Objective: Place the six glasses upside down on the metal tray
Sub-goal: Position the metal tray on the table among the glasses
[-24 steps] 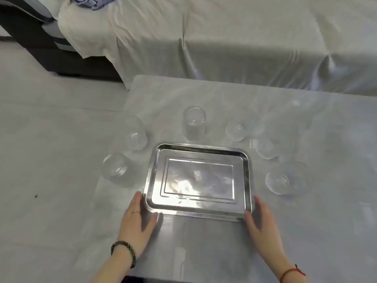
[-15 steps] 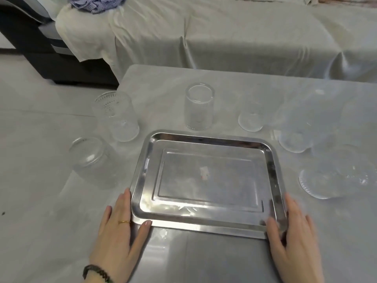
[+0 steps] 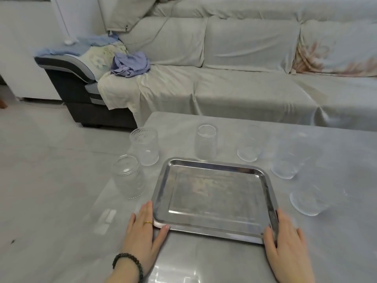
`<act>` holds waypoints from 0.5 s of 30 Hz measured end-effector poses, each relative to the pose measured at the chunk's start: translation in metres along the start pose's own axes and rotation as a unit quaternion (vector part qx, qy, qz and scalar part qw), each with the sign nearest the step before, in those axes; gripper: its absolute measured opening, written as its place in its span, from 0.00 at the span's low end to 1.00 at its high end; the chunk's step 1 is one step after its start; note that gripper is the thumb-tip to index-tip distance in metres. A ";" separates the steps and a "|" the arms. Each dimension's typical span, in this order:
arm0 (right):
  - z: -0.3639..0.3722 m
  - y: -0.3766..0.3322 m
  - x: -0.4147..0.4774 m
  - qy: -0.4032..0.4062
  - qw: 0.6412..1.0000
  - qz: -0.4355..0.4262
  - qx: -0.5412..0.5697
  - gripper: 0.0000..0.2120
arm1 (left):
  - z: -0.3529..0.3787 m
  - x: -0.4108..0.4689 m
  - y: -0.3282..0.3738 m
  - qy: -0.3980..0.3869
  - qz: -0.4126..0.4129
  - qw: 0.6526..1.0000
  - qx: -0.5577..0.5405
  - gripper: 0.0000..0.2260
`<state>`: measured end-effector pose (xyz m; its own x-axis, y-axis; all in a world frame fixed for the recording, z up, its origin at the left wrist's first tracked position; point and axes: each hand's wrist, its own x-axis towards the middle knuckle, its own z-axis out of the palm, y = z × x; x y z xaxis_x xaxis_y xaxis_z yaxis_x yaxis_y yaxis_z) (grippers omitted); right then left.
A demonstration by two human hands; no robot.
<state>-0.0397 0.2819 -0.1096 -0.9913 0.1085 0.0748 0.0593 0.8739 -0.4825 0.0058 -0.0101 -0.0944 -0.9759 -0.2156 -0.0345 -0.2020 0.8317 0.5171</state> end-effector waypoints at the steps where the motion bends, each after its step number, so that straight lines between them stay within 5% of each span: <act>1: -0.003 -0.002 -0.001 -0.002 1.000 0.000 0.006 0.29 | -0.003 -0.002 0.000 -0.003 0.000 1.000 -0.009 0.46; 9: -0.032 -0.037 -0.007 -0.010 0.999 -0.043 -0.012 0.27 | -0.045 -0.028 0.003 -0.032 -0.070 0.969 -0.233 0.31; 15: -0.052 -0.135 -0.016 -0.090 0.966 -0.191 0.147 0.28 | -0.095 -0.037 -0.003 0.033 -0.072 0.957 -0.280 0.27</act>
<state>-0.0255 0.1873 -0.0001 -0.9403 -0.3024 0.1562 -0.3245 0.6584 -0.6792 0.0504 -0.0536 -0.0136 -0.9301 -0.3543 -0.0964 -0.2406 0.3897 0.8890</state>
